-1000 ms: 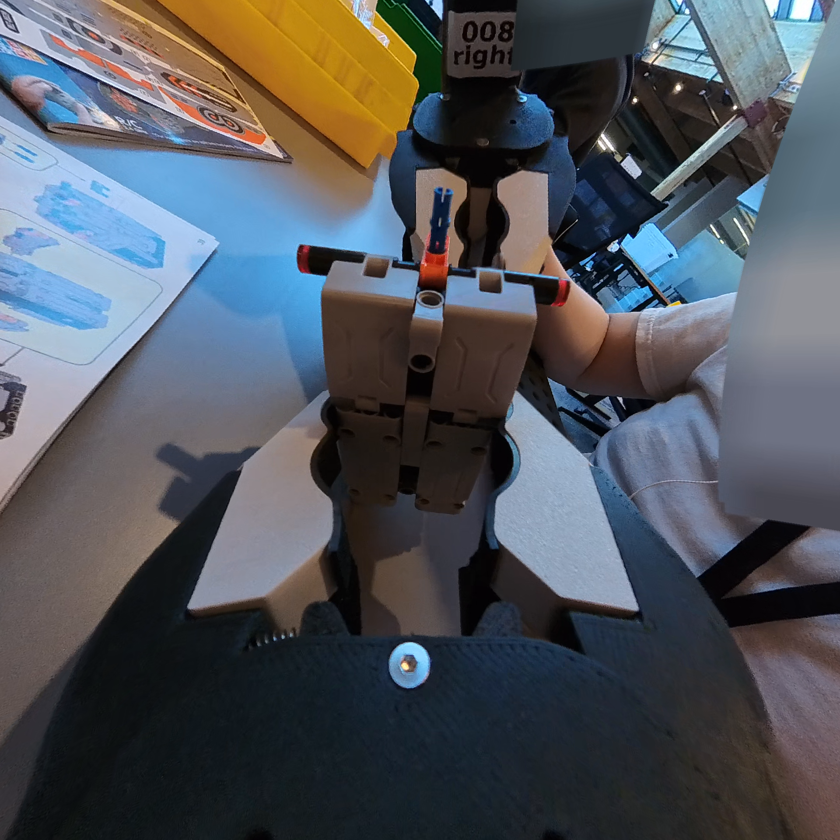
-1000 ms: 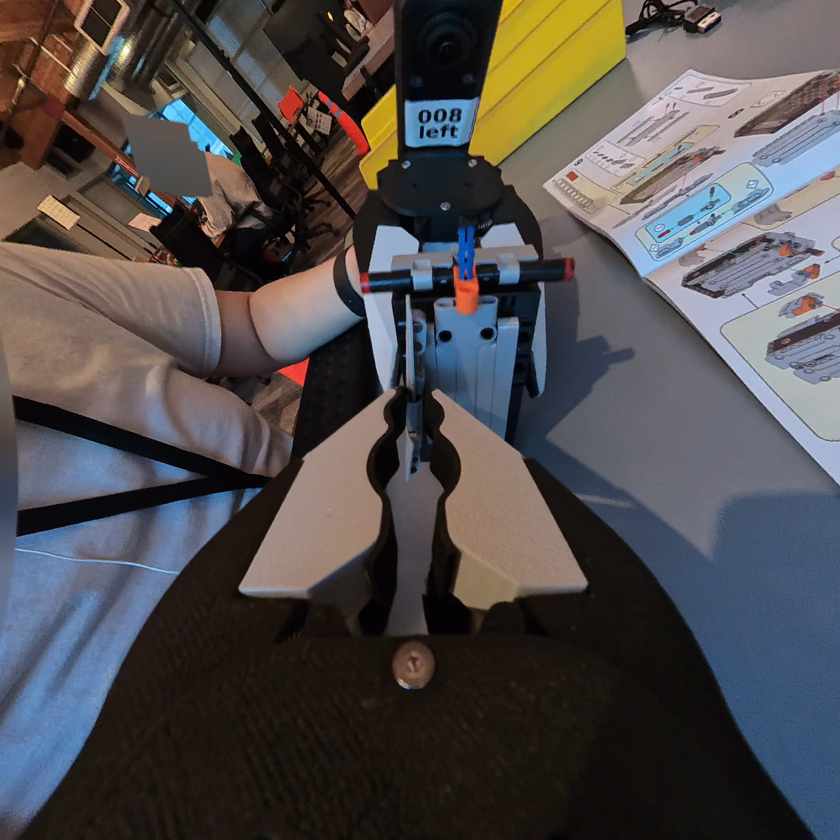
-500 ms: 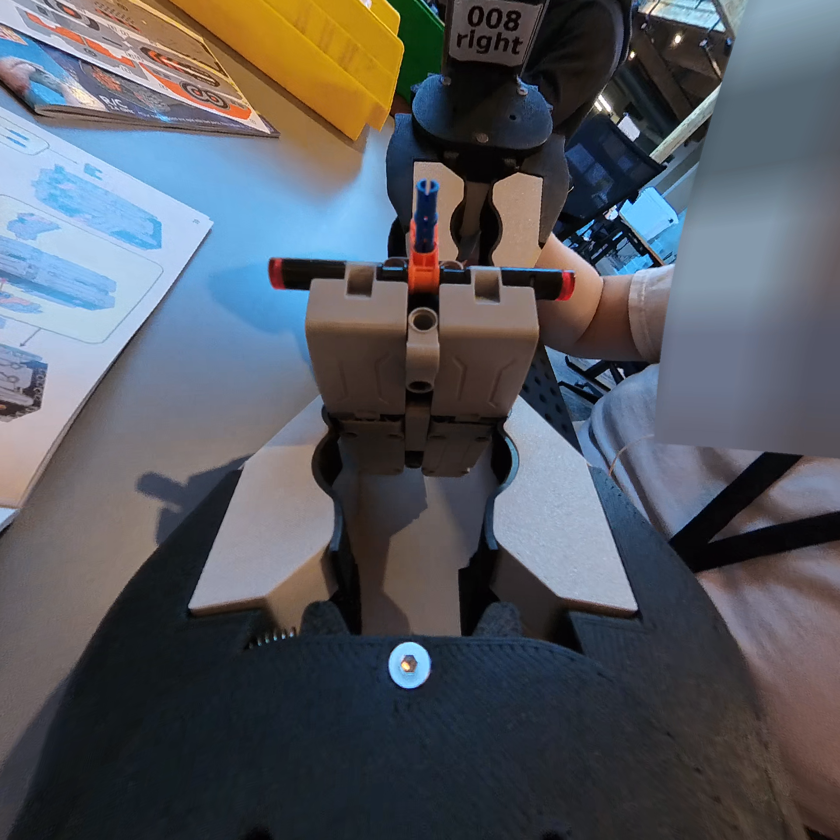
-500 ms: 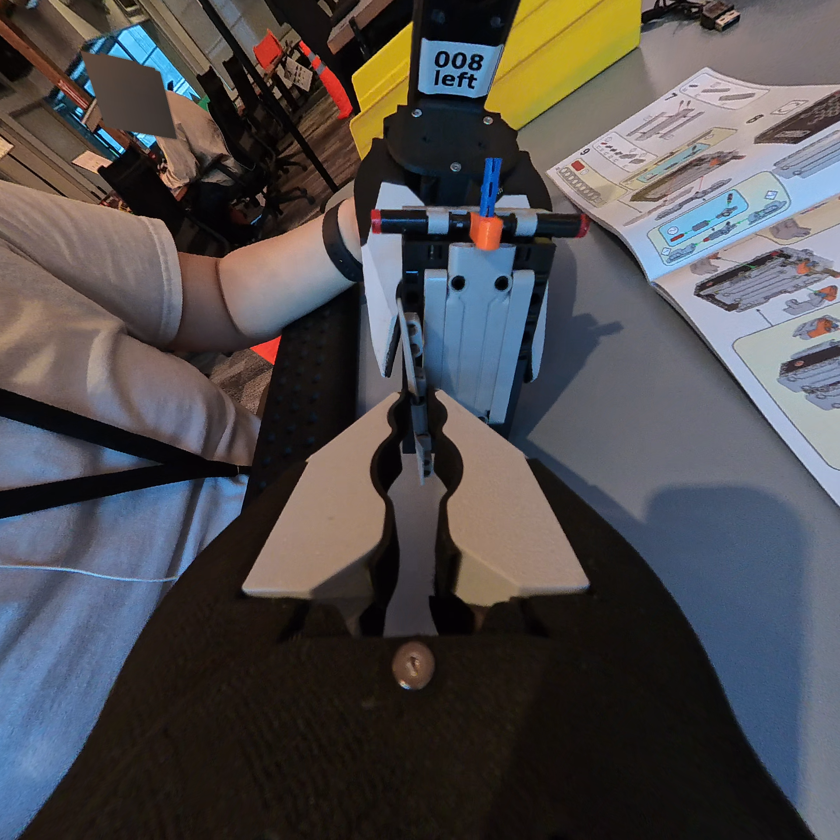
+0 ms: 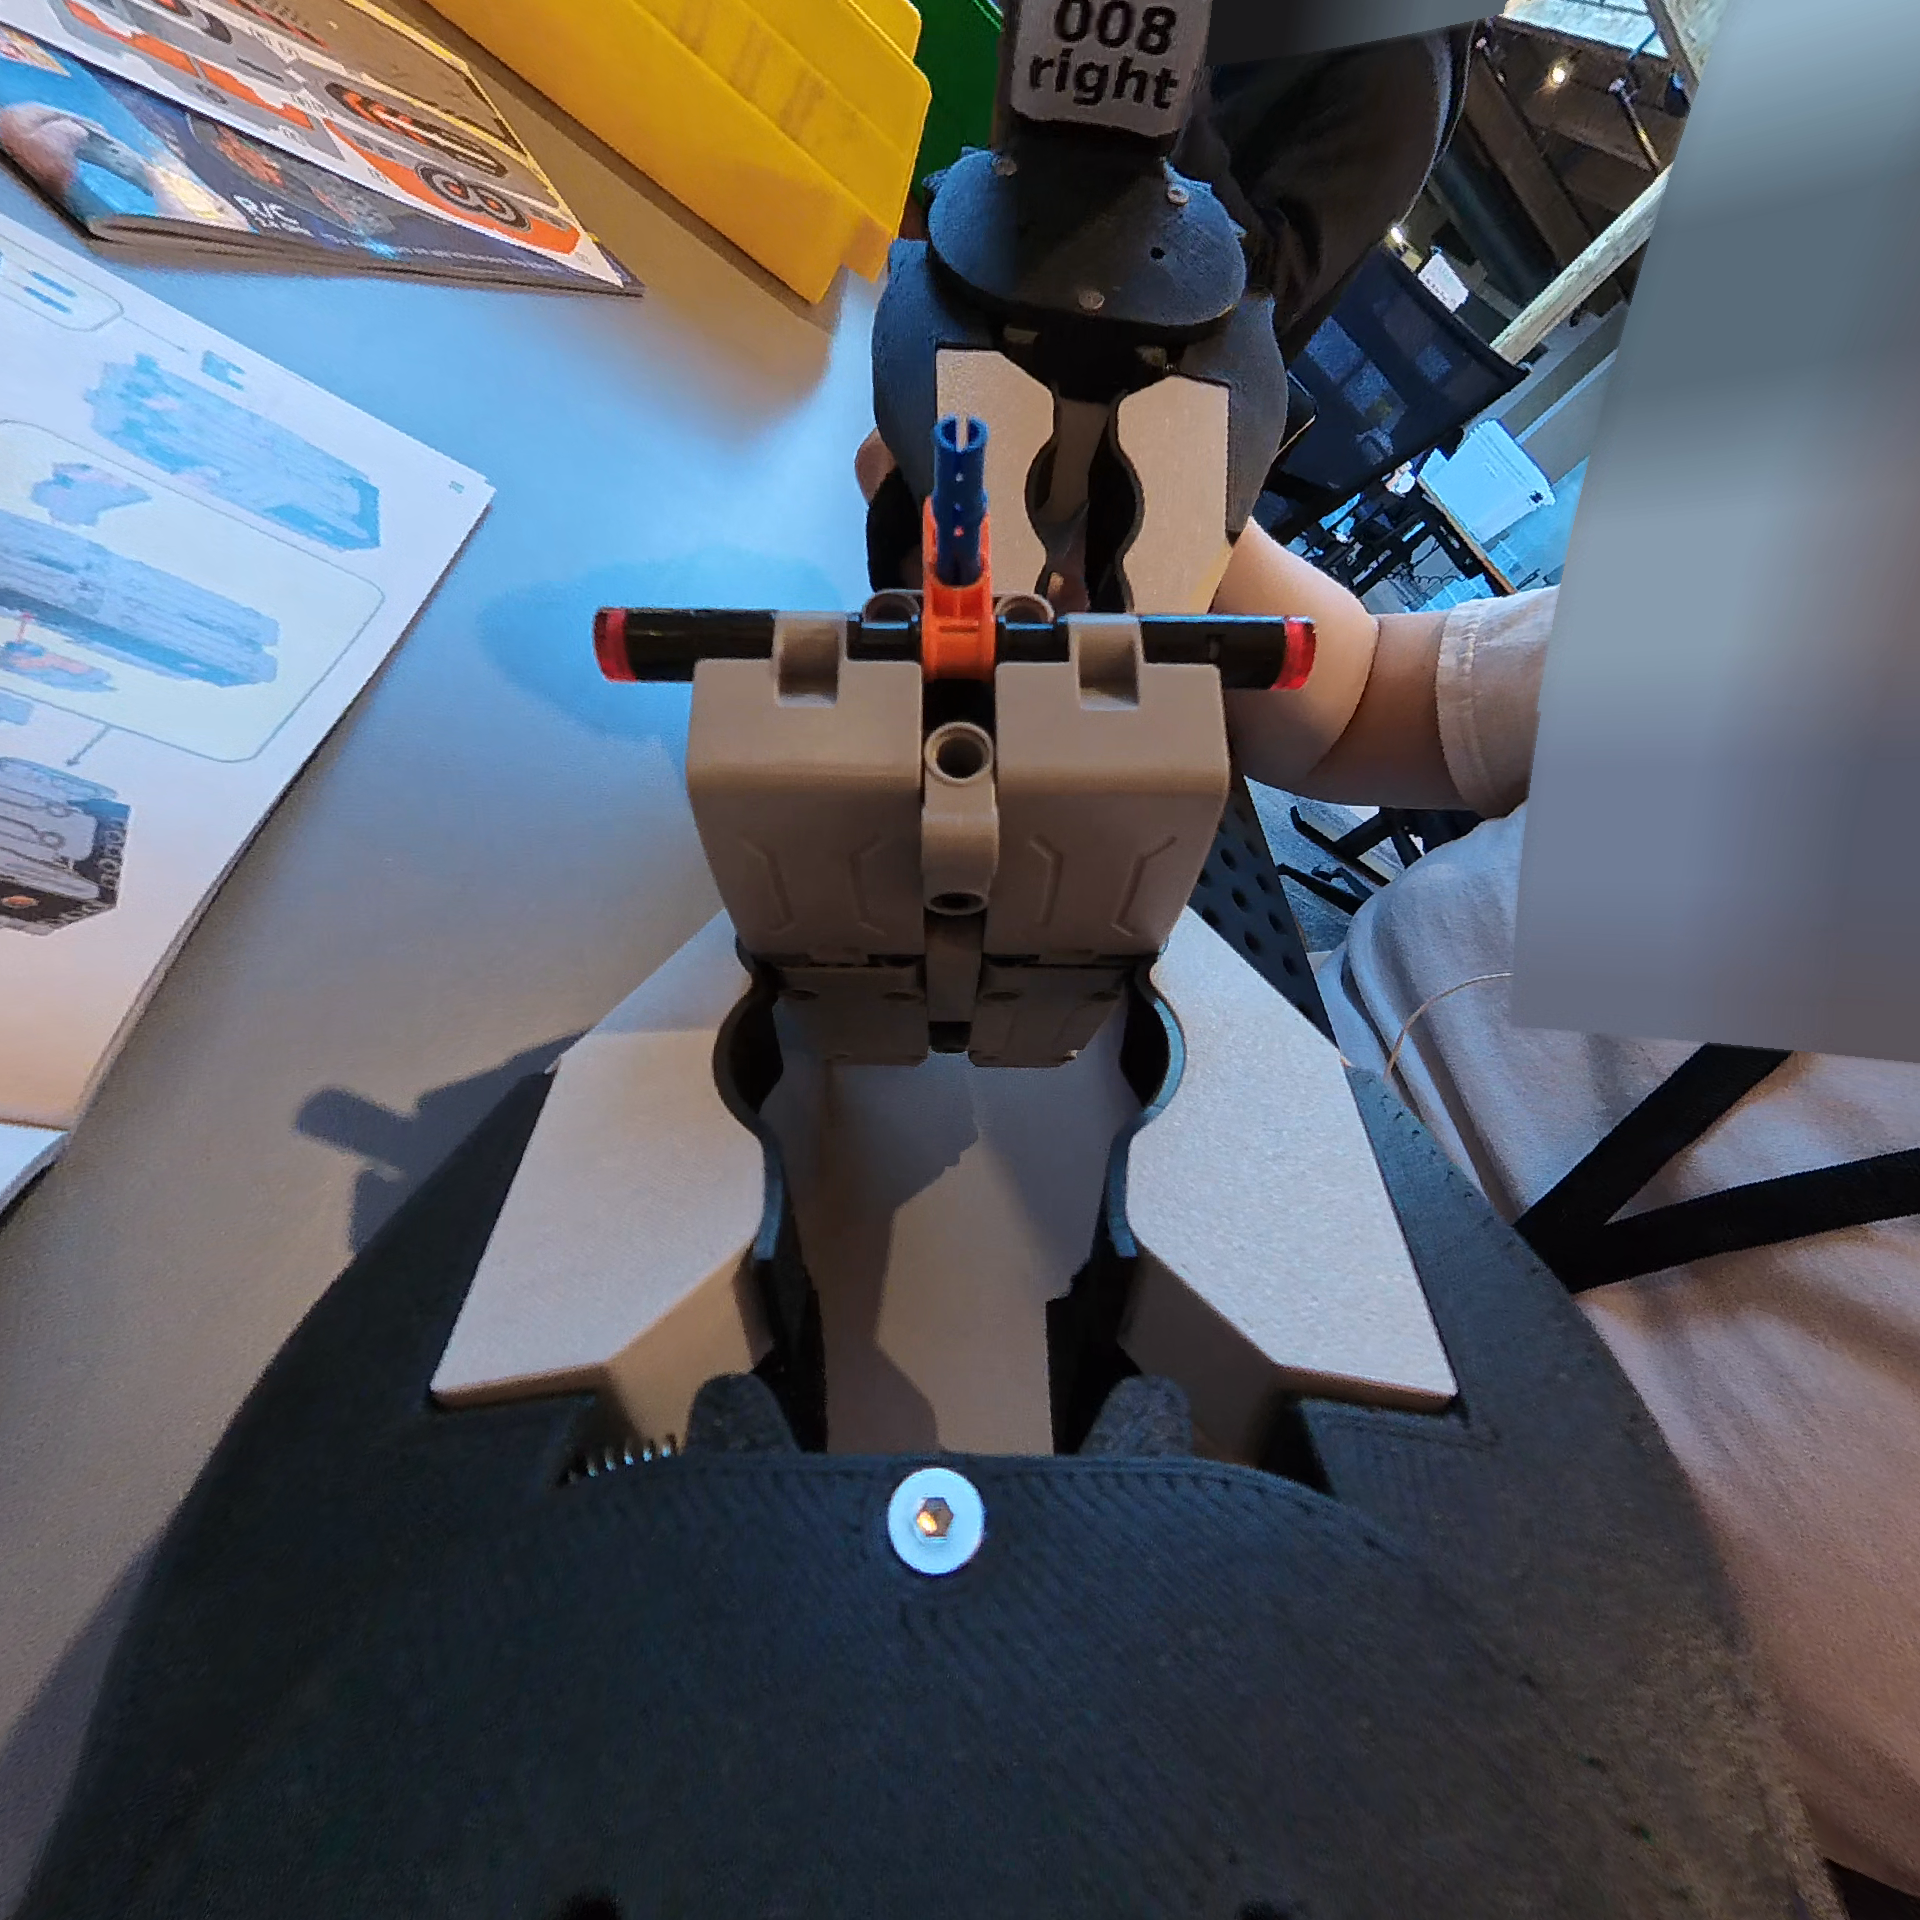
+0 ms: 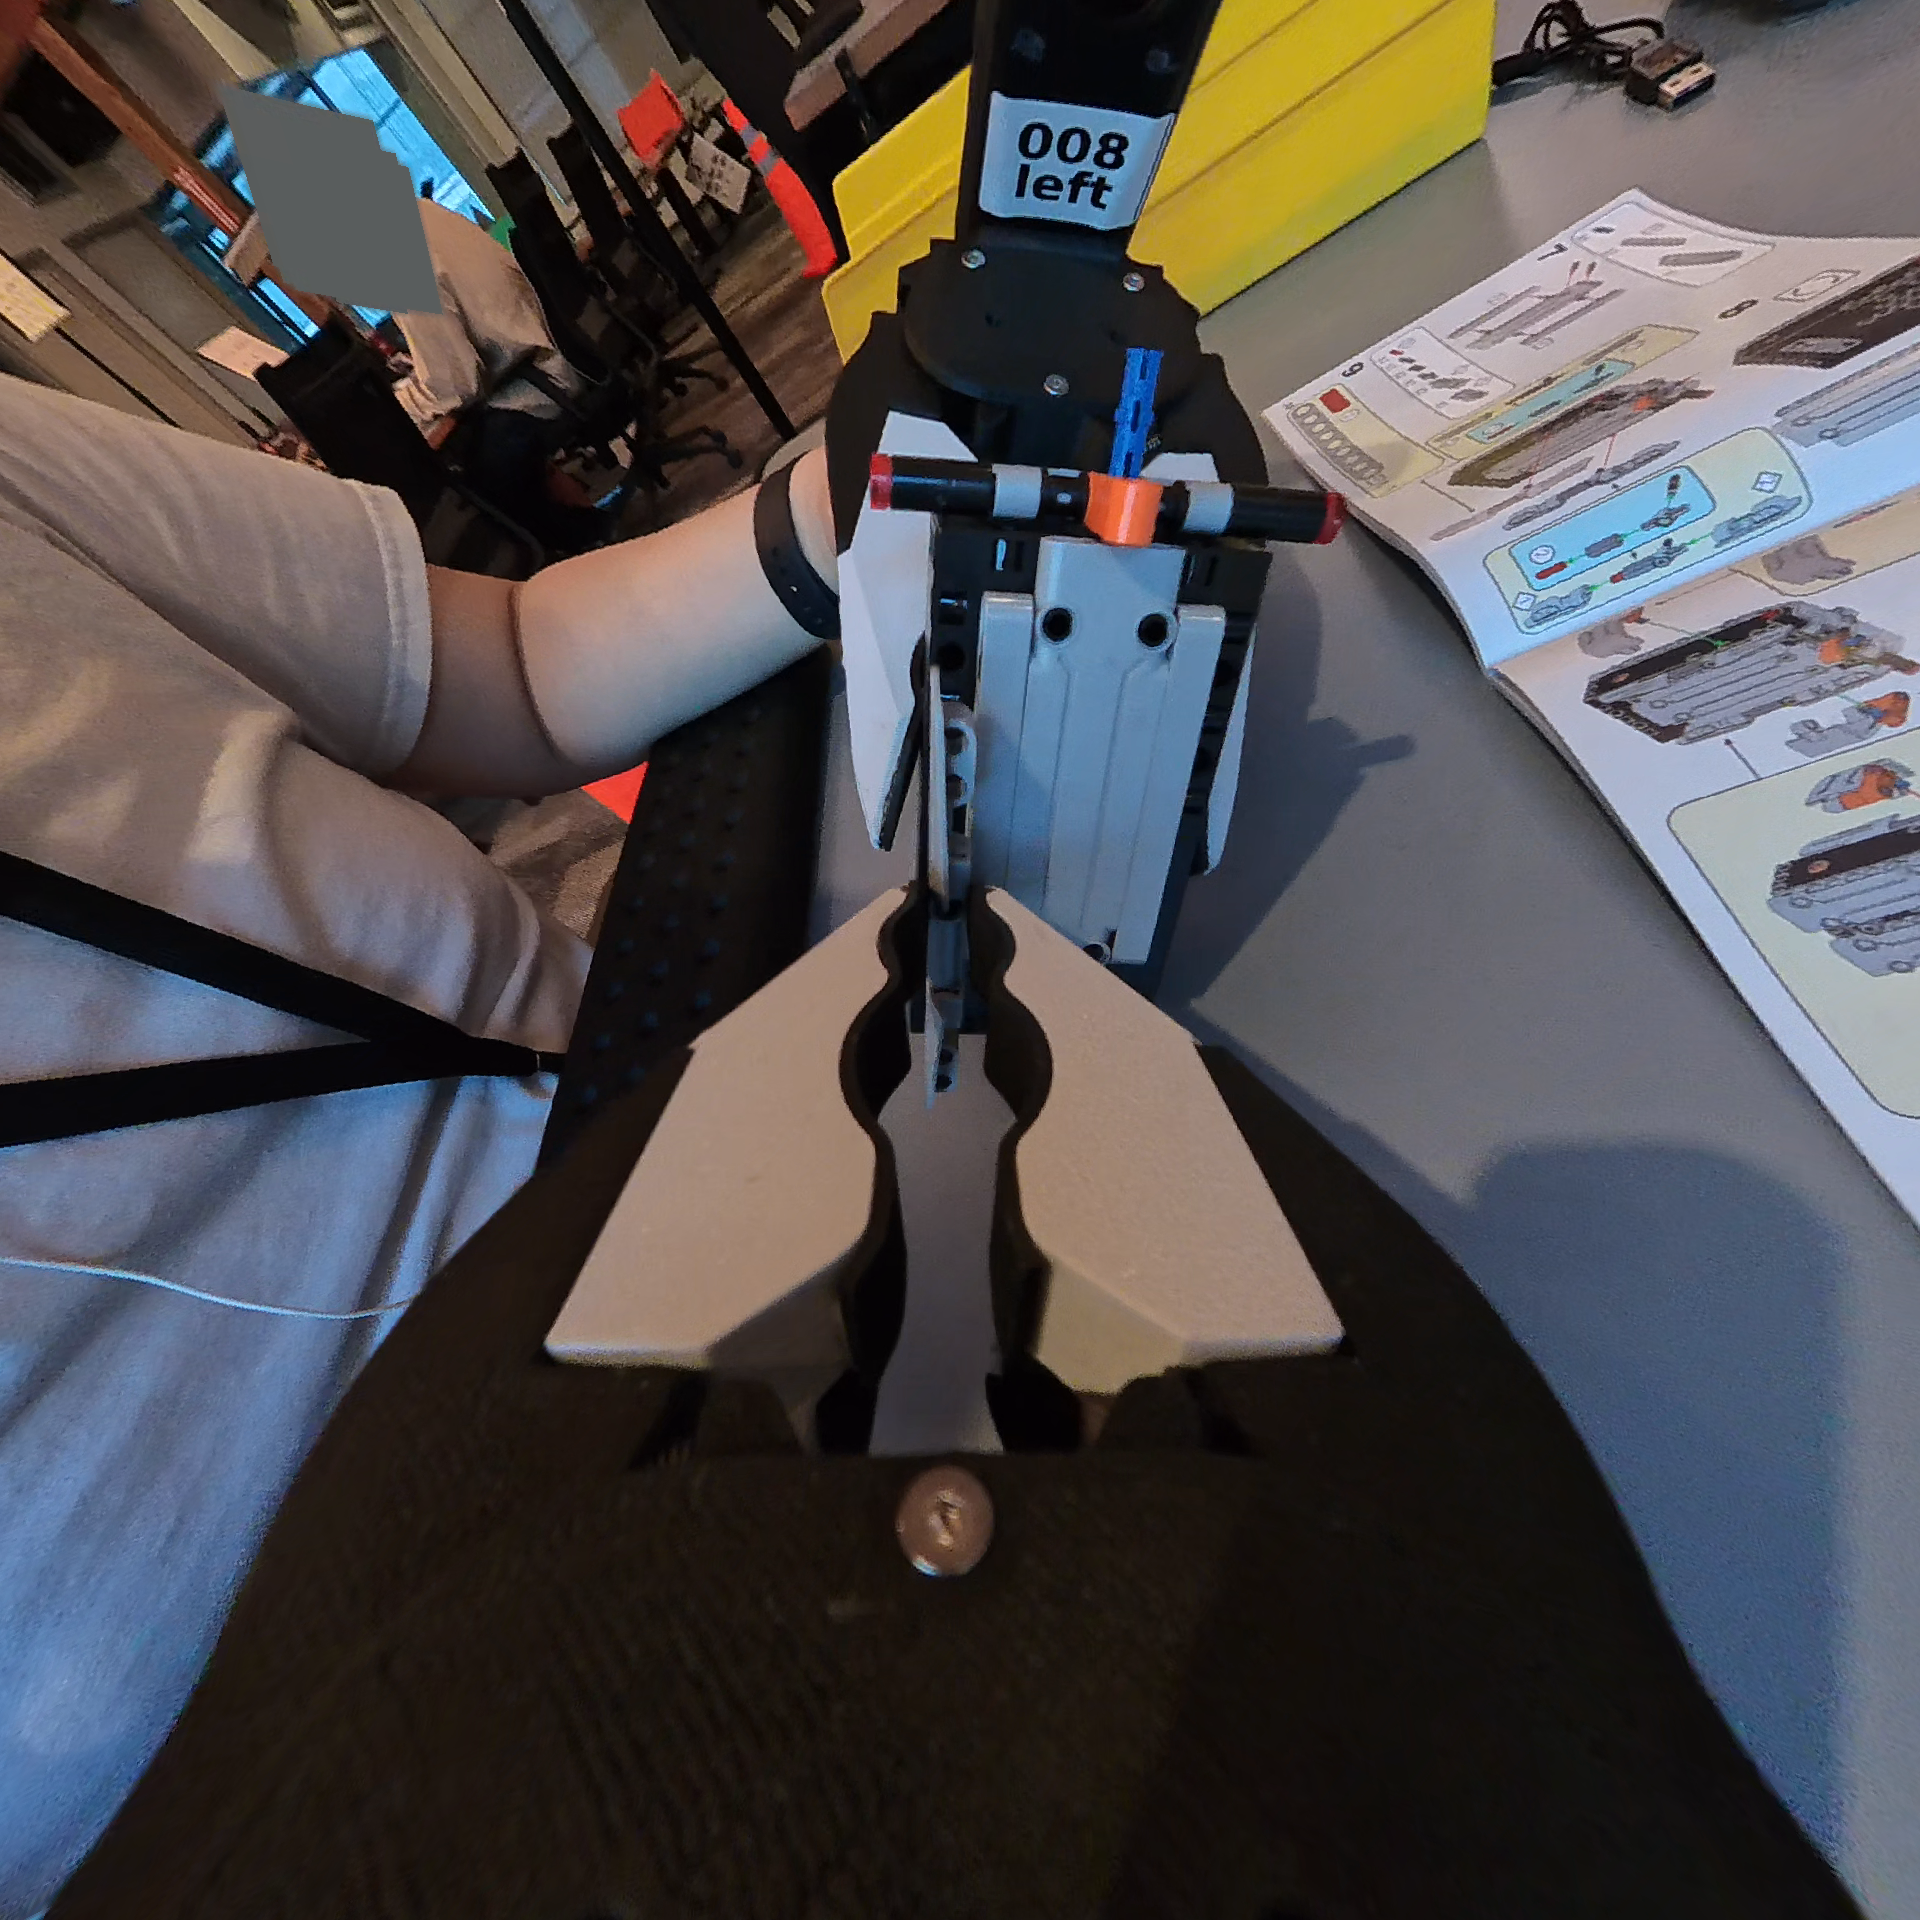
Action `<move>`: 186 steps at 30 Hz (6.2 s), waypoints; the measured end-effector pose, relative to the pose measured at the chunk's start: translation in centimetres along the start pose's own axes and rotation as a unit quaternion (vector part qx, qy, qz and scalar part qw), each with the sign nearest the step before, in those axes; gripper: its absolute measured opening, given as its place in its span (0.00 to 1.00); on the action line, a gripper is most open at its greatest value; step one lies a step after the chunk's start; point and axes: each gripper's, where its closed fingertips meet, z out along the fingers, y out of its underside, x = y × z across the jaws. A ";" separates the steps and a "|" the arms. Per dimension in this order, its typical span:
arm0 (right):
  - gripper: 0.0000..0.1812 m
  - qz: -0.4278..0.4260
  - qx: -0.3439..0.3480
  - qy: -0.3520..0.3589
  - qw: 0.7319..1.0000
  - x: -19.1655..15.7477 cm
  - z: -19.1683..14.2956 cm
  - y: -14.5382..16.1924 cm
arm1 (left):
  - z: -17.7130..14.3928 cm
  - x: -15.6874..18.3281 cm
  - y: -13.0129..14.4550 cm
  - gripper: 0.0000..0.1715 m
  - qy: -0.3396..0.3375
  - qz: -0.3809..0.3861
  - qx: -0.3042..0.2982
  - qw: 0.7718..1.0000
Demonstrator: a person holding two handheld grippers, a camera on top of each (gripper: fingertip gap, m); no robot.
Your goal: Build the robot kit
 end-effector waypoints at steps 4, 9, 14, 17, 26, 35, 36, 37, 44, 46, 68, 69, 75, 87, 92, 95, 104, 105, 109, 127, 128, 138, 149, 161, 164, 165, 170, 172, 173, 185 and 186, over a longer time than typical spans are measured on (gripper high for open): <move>0.03 0.026 0.005 -0.015 1.000 0.0 0.3 0.0 | 0.0 0.0 0.0 0.38 -0.002 0.002 -0.002 1.000; 0.03 0.027 -0.002 -0.012 1.000 0.1 -0.2 0.0 | -0.1 0.0 0.1 0.38 -0.003 0.002 -0.004 1.000; 0.03 -0.004 -0.169 0.094 0.981 1.7 -4.7 3.3 | 0.0 0.0 0.1 0.38 -0.006 0.003 -0.007 1.000; 0.03 0.004 -0.302 0.147 0.942 2.1 -7.7 5.4 | 0.0 0.1 0.1 0.38 -0.007 0.005 -0.010 1.000; 0.03 -0.006 -0.465 0.196 0.863 5.3 -9.4 8.0 | 0.1 0.3 0.2 0.38 -0.009 0.010 -0.015 1.000; 0.05 -0.103 -0.462 0.268 0.839 7.4 -10.0 8.4 | 0.1 0.3 0.3 0.38 -0.004 0.005 -0.016 1.000; 0.07 -0.104 -0.453 0.275 0.842 7.5 -10.1 8.3 | 0.1 0.3 0.3 0.38 -0.003 0.004 -0.016 1.000; 0.08 -0.103 -0.446 0.278 0.845 7.6 -10.3 8.2 | 0.1 0.4 0.3 0.38 -0.002 0.003 -0.016 1.000; 0.07 -0.095 -0.411 0.271 0.865 7.0 -10.8 8.0 | 0.2 0.4 0.3 0.38 0.000 -0.001 -0.015 1.000; 0.06 -0.091 -0.406 0.270 0.868 7.1 -10.9 8.2 | 0.2 0.4 0.3 0.38 0.000 -0.002 -0.014 1.000; 0.03 0.010 -0.258 0.150 0.954 8.2 -10.9 7.8 | 0.4 0.4 0.2 0.38 0.008 -0.012 -0.009 1.000; 0.02 0.013 -0.256 0.145 0.956 8.1 -10.8 7.8 | 0.4 0.4 0.2 0.38 0.007 -0.012 -0.010 1.000; 0.05 0.025 -0.246 0.138 0.959 8.2 -10.7 7.7 | 0.5 0.5 0.3 0.38 0.007 -0.009 -0.011 1.000; 0.07 0.036 -0.248 0.115 0.961 8.0 -10.2 7.5 | 0.5 0.5 0.3 0.37 0.008 -0.010 -0.011 1.000; 0.06 0.034 -0.247 0.087 0.965 7.7 -10.0 6.6 | 0.5 0.5 0.3 0.38 0.011 -0.013 -0.011 1.000; 0.06 0.031 -0.270 0.076 0.959 7.7 -9.7 6.3 | 0.6 0.6 0.3 0.38 0.011 -0.013 -0.011 1.000; 0.11 -0.016 -0.288 0.094 0.953 8.3 -8.5 6.8 | 0.5 0.5 0.3 0.38 0.013 -0.015 -0.010 1.000; 0.11 -0.019 -0.290 0.091 0.952 8.2 -8.4 6.9 | 0.5 0.5 0.3 0.38 0.013 -0.015 -0.010 1.000; 0.08 -0.044 -0.314 0.094 0.944 7.9 -8.6 7.3 | 0.5 0.5 0.3 0.38 0.013 -0.015 -0.010 1.000; 0.06 -0.443 -0.304 0.435 0.723 9.3 -10.6 3.9 | 0.8 0.7 0.4 0.38 0.015 -0.013 -0.014 1.000; 0.06 -0.467 -0.297 0.450 0.701 9.1 -10.7 3.7 | 0.8 0.8 0.4 0.38 0.014 -0.012 -0.015 1.000; 0.06 -0.448 -0.192 0.469 0.737 7.3 -9.9 2.9 | 1.0 0.9 0.4 0.38 0.008 -0.008 -0.018 1.000; 0.06 -0.038 0.128 0.236 0.962 1.5 -7.4 -2.3 | 1.5 -0.2 -0.6 0.38 -0.059 0.005 -0.002 0.998; 0.00 -0.040 0.076 0.285 0.955 0.4 -3.9 -1.7 | 1.4 -0.8 -1.1 0.38 -0.076 -0.008 0.018 0.997; 0.00 -0.057 0.085 0.294 0.950 0.1 -3.2 -1.9 | 1.3 -0.8 -1.1 0.38 -0.072 -0.007 0.019 0.997; 0.00 -0.065 0.073 0.306 0.947 0.6 -3.2 -1.6 | 1.3 -0.8 -1.1 0.38 -0.072 -0.008 0.019 0.997; 0.00 -0.016 0.065 0.259 0.964 1.1 -2.9 -0.5 | 1.3 -0.9 -1.1 0.38 -0.072 -0.011 0.021 0.997; 0.00 -0.009 0.065 0.261 0.963 1.3 -3.6 -0.5 | 1.3 -0.9 -1.1 0.38 -0.071 -0.013 0.021 0.997; 0.00 -0.006 0.054 0.262 0.963 1.4 -4.0 -0.3 | 1.3 -0.9 -1.1 0.38 -0.071 -0.015 0.021 0.997; 0.00 0.042 -0.339 0.288 0.895 3.9 -9.6 6.3 | 1.3 -0.6 -0.8 0.38 -0.065 -0.017 0.010 0.998; 0.00 0.046 -0.360 0.287 0.887 4.2 -9.8 6.9 | 1.3 -0.6 -0.8 0.38 -0.065 -0.016 0.009 0.998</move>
